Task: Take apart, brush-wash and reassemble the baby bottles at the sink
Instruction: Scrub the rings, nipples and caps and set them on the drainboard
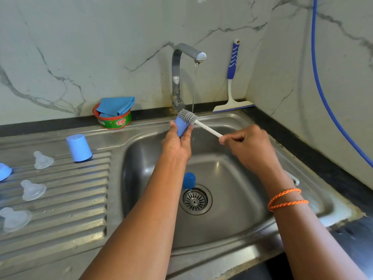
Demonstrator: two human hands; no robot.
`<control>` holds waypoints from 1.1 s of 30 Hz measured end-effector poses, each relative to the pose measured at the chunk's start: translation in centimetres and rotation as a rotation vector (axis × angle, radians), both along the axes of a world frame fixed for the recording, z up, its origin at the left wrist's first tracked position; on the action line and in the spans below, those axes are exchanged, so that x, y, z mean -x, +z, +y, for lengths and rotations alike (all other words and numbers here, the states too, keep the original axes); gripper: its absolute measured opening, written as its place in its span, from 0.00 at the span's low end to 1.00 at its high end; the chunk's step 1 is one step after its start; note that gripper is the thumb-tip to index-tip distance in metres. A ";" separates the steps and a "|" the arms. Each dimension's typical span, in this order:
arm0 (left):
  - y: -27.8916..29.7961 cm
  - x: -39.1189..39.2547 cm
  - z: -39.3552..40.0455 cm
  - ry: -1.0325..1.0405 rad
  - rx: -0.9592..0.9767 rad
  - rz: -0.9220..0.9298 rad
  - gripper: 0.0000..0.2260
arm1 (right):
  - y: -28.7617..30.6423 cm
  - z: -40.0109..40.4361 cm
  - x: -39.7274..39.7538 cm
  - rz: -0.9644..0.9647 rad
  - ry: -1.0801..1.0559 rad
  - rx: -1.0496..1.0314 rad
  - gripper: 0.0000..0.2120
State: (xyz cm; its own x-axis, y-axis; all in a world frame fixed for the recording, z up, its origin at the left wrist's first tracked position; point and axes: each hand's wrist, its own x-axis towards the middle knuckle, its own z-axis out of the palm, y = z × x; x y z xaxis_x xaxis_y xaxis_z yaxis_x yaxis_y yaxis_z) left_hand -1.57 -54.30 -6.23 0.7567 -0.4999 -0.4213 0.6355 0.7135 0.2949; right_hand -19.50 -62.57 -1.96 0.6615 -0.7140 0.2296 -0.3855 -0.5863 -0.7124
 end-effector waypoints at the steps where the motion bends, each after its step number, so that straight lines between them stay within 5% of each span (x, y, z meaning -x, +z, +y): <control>1: -0.1 0.0 0.0 -0.024 -0.019 -0.021 0.17 | -0.2 0.2 -0.2 -0.010 0.008 0.001 0.05; 6: 0.0 0.7 -0.6 -0.138 -0.043 -0.130 0.08 | -1.0 0.9 -1.5 -0.033 -0.034 0.086 0.07; 11: -0.1 0.4 -0.6 -0.127 -0.032 -0.139 0.15 | -0.9 1.0 -1.5 -0.028 -0.055 0.097 0.07; 33: -0.1 -0.3 0.0 -0.071 0.036 -0.089 0.21 | -1.1 -0.2 -1.2 -0.002 -0.150 0.076 0.07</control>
State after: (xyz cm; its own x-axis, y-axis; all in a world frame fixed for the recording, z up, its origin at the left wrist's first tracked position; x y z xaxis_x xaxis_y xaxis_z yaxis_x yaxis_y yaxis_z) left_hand -1.31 -54.31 -6.31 0.7528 -0.5668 -0.3347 0.6570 0.6791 0.3274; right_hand -18.34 -62.73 -3.09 0.5485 -0.7850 0.2879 -0.4716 -0.5748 -0.6687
